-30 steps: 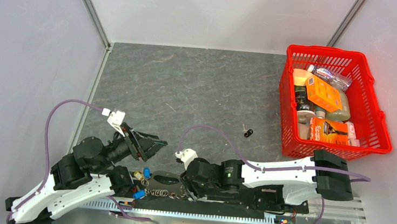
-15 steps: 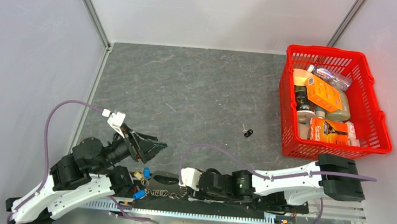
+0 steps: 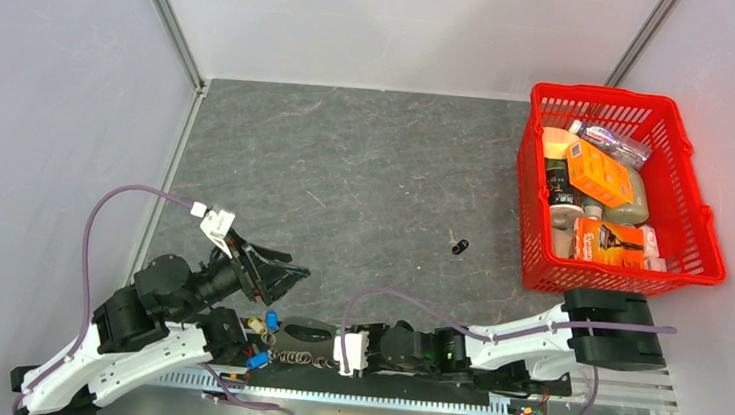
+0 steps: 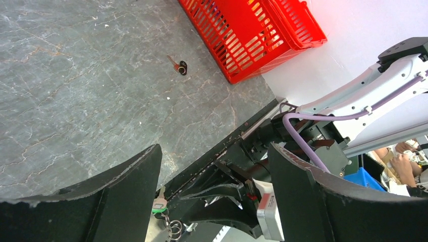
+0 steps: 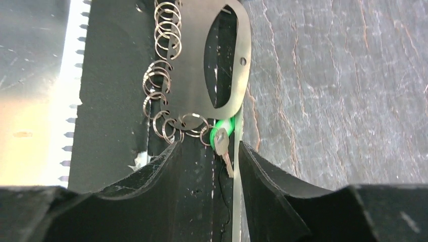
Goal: Put the keys on the keyring
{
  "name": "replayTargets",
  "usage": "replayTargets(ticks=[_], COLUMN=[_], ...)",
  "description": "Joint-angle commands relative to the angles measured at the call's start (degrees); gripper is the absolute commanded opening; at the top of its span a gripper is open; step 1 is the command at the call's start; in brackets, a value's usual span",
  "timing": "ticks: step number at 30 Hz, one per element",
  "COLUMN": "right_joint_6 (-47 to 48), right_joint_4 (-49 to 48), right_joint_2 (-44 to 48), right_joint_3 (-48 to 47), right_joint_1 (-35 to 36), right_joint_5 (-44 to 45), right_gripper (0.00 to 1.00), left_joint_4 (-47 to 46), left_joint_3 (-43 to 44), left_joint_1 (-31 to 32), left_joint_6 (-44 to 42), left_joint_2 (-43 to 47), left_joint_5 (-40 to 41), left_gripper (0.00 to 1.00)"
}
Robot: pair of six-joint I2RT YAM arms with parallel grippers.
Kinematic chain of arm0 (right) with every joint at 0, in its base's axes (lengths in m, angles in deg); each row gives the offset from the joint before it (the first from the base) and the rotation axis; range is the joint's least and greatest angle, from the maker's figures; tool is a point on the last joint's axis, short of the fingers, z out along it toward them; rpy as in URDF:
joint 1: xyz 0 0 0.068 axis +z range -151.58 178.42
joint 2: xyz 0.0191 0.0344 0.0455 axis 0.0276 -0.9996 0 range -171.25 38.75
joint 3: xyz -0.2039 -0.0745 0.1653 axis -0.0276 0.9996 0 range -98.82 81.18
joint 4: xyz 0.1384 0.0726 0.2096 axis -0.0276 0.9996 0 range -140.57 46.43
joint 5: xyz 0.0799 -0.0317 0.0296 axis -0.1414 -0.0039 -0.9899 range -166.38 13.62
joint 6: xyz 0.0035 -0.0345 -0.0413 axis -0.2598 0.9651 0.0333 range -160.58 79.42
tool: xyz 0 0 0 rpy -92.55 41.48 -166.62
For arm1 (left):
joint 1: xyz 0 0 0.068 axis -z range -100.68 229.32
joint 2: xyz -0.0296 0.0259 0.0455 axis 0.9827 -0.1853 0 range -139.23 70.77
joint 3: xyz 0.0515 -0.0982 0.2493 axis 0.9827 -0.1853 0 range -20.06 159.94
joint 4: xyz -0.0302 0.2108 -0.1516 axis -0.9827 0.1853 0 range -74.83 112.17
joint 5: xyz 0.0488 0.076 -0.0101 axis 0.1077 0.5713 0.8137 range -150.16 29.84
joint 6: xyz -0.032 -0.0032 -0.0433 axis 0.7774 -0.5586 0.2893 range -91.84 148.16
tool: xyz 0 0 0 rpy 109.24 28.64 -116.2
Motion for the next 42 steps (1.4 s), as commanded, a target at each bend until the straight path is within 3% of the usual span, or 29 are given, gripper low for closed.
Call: replayTargets(ticks=[1,11,29,42], right_joint_6=[3.02,1.88,3.80,3.81], right_joint_4=[-6.64,-4.12,-15.43,-17.14], right_joint_2=[-0.61,2.49,-7.32,-9.45], right_joint_3=[-0.07,2.79,3.28,3.36], right_joint_1=[0.68,2.97,3.33,3.07], right_joint_5=[-2.76,-2.35,-0.52,-1.35], right_gripper=[0.52,0.52,0.47,0.37], left_joint_4=[-1.49,-3.48,-3.94,-4.04], left_joint_3=[0.53,0.43,-0.74,-0.96], left_joint_1=[-0.19,-0.19,-0.19,-0.19], left_joint_6=[-2.90,-3.97,-3.88,-4.17], left_joint_2=[-0.30,-2.17,-2.31,-2.57], left_joint_5=[-1.35,-2.10,-2.10,-1.74], left_gripper=[0.84,0.84,0.85,0.85])
